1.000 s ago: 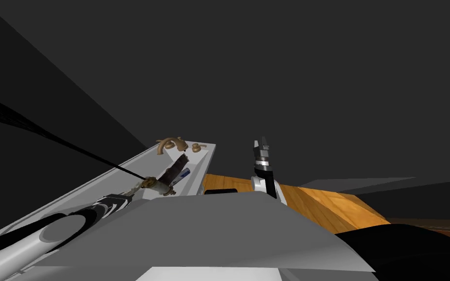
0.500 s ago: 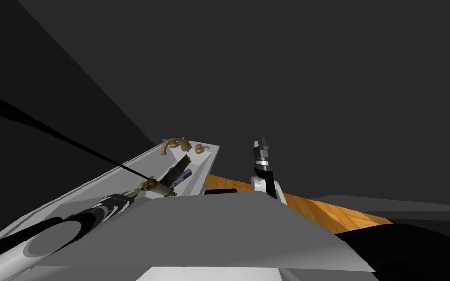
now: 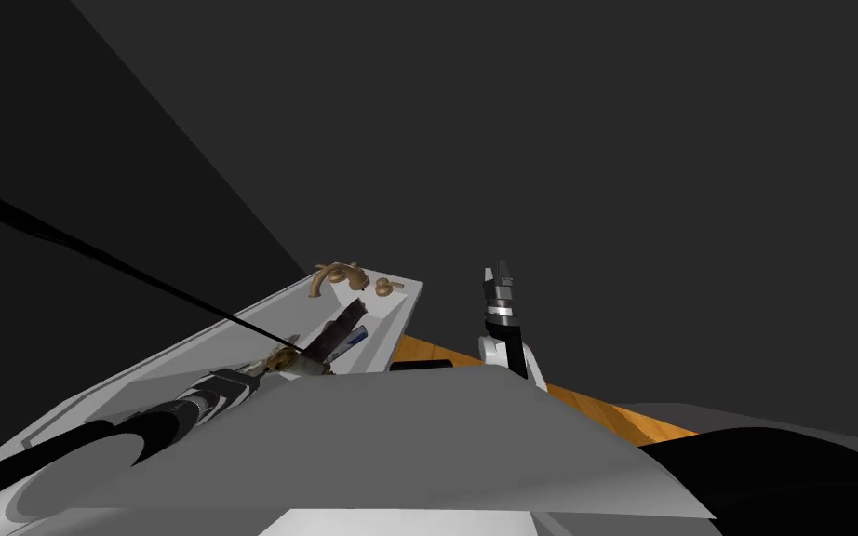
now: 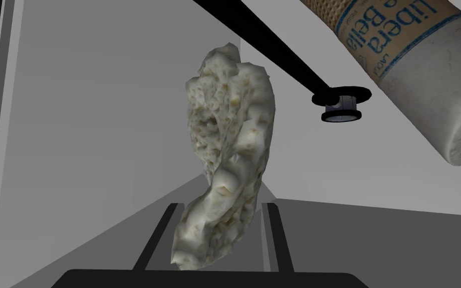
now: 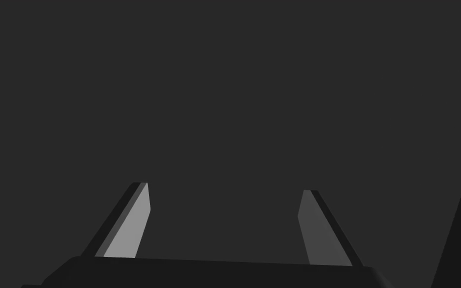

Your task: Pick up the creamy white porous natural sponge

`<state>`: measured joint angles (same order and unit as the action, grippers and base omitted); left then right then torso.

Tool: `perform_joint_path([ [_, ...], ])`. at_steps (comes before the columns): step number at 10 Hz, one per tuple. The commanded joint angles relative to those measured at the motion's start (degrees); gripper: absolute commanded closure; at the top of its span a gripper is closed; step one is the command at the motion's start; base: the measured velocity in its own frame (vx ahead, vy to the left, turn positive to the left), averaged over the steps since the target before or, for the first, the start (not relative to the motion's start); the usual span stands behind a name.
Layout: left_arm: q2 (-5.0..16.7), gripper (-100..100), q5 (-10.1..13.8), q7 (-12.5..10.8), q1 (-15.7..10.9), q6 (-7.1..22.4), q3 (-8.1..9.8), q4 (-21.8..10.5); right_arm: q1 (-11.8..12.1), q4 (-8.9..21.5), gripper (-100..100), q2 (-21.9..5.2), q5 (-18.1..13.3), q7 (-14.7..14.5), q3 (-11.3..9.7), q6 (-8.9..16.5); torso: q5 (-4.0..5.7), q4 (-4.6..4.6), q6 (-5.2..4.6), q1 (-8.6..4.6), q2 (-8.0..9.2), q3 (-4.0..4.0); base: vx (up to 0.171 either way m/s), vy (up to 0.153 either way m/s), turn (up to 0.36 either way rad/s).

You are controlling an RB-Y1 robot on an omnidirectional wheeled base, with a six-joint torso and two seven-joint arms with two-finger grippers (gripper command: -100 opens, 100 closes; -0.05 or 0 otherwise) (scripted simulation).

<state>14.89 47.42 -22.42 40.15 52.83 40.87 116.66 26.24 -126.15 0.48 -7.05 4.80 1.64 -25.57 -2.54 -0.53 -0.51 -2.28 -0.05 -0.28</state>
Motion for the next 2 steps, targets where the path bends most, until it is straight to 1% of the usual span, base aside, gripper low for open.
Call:
perform_joint_path([
  [1,0.0,100,0.0,0.0,0.0,0.0,0.00,0.0,0.0,0.0,0,0.0,0.0,0.0,0.0,0.0,0.00,0.00,0.00,0.00,0.00,0.00,0.024,-0.009,0.046],
  [2,0.0,0,0.1,0.2,0.2,0.0,0.02,0.2,0.0,0.0,0,0.0,0.0,0.0,0.0,0.0,0.00,0.02,-0.07,-0.03,0.12,0.06,0.000,0.000,0.000],
])
